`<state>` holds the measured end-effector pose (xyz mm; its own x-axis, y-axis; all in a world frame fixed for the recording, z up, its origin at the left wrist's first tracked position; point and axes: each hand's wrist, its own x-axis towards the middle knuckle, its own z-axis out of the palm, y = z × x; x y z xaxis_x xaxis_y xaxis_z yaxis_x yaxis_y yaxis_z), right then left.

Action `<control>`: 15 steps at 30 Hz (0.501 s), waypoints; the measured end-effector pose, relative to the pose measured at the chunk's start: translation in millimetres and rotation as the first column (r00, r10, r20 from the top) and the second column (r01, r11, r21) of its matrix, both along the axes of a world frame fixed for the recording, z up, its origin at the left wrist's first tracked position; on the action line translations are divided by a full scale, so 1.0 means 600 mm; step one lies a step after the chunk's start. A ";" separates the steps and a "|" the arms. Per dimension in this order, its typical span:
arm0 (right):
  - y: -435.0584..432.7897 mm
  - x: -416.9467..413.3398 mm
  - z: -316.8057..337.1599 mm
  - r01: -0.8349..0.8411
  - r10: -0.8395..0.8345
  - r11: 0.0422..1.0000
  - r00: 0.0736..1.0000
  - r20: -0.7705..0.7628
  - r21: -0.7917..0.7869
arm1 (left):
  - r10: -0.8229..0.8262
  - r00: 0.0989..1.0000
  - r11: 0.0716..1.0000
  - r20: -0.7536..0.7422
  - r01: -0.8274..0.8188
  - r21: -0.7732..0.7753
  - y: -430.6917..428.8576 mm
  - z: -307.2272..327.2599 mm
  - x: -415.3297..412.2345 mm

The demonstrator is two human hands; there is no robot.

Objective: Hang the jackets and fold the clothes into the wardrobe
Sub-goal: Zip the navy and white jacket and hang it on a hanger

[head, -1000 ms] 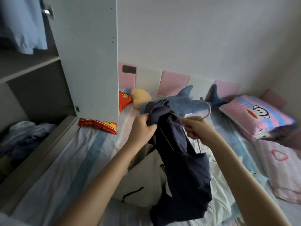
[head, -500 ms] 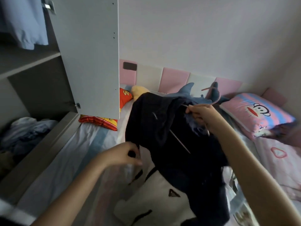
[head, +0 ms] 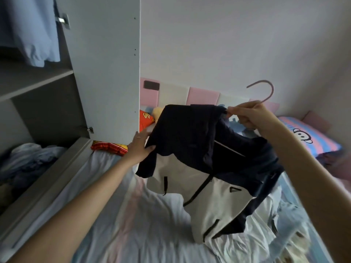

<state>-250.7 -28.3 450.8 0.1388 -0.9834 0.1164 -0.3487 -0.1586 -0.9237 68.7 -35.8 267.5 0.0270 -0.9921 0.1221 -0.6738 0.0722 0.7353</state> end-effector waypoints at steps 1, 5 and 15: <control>-0.001 -0.010 0.002 0.007 -0.007 1.000 1.000 -0.004 -0.012 | -0.023 0.999 1.000 -0.031 0.023 0.001 -0.001 0.000 -0.006; -0.003 -0.042 -0.002 0.047 -0.050 0.999 0.991 -0.123 -0.025 | 0.048 0.996 0.990 -0.077 -0.058 -0.125 -0.002 0.010 0.000; 0.021 -0.063 -0.055 0.173 -0.176 0.979 0.984 0.024 0.104 | 0.265 0.947 0.940 0.179 -0.212 -0.267 -0.015 0.018 0.038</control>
